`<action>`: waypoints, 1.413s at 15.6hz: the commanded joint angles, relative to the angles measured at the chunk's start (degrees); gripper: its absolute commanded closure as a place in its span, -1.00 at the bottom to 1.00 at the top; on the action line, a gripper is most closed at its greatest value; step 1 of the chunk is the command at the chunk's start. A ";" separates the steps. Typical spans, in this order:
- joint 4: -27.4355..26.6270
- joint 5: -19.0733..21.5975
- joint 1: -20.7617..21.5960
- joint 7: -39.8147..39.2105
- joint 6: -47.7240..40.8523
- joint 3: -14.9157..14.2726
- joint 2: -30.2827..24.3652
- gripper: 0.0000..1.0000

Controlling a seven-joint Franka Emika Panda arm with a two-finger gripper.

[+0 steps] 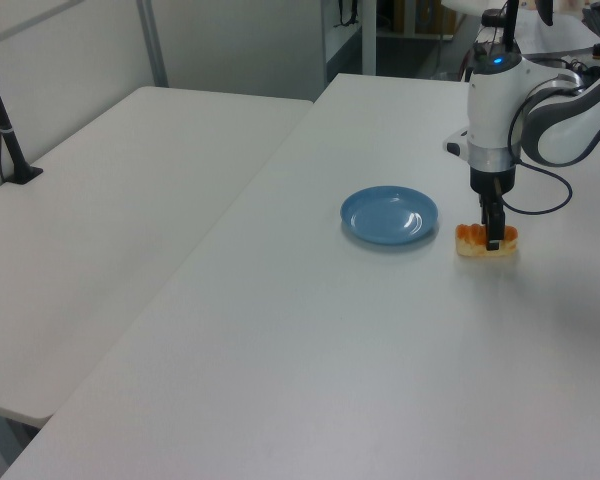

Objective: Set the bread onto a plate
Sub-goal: 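Close the gripper around the bread roll, then lift the bread roll and carry it over the blue plate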

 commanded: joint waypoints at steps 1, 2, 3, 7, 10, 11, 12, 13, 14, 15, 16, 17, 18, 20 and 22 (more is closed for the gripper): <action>-0.16 -1.43 0.29 2.48 1.07 0.25 -0.76 -0.23; -0.07 -1.34 0.38 3.87 0.81 0.33 -0.93 -0.16; -0.07 -1.34 0.47 5.11 0.80 0.68 -0.93 -0.08; -0.07 -1.34 0.73 5.65 0.80 1.56 -0.76 0.26; 0.71 -1.34 0.73 5.82 -0.33 1.56 -1.72 0.31; 1.50 -0.99 0.65 5.82 -1.99 1.56 -1.98 0.31; 3.08 -0.82 0.38 5.74 -4.62 1.56 -2.42 0.31; 4.57 -0.55 0.12 5.73 -7.17 1.65 -2.86 0.31; 6.76 -0.38 0.03 5.73 -9.11 1.56 -2.95 0.31; 9.05 -0.29 -0.06 5.73 -11.04 1.48 -2.87 0.31; 11.16 0.24 -0.41 5.73 -12.80 1.48 -2.69 0.31; 13.53 1.63 -0.67 5.73 -14.12 1.48 -2.43 0.31; 16.16 3.39 -1.20 5.73 -15.53 1.39 -1.99 0.31; 23.54 5.16 -2.08 6.17 -20.35 1.04 0.03 0.31; 28.90 5.86 -2.43 8.79 -22.31 0.86 2.22 0.31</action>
